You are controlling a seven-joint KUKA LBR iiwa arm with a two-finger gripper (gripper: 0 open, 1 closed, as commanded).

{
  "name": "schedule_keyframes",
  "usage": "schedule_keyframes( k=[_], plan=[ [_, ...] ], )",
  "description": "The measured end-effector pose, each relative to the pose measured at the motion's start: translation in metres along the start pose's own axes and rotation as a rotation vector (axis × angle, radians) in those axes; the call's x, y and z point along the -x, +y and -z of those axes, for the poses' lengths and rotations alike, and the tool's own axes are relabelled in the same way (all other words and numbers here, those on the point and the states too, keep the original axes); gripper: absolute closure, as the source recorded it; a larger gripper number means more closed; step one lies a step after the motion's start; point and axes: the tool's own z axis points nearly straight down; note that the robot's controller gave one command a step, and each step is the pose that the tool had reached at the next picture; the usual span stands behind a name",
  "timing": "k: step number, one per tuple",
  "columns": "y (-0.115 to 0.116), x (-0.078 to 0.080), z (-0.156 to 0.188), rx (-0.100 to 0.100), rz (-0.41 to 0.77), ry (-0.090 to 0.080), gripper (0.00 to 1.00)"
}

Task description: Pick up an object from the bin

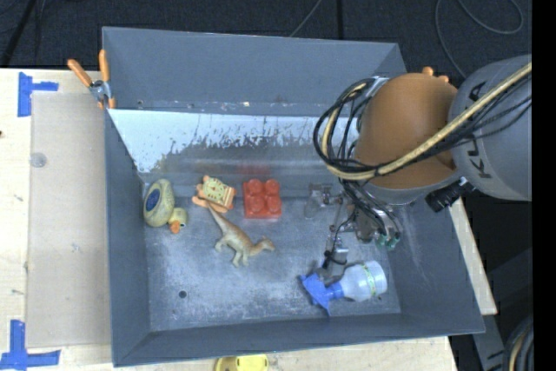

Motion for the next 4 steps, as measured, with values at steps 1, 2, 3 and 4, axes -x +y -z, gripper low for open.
schedule_keyframes(
  k=[1, 2, 3, 4],
  plan=[
    [0.000, 0.002, 0.004, 0.000, -0.001, -0.008, 0.00],
    [-0.029, -0.012, -0.049, 0.000, 0.105, -0.006, 0.00],
    [-0.070, -0.040, -0.049, 0.001, 0.133, -0.002, 0.00],
    [-0.064, -0.026, -0.061, 0.000, 0.348, -0.006, 0.00]
  ],
)
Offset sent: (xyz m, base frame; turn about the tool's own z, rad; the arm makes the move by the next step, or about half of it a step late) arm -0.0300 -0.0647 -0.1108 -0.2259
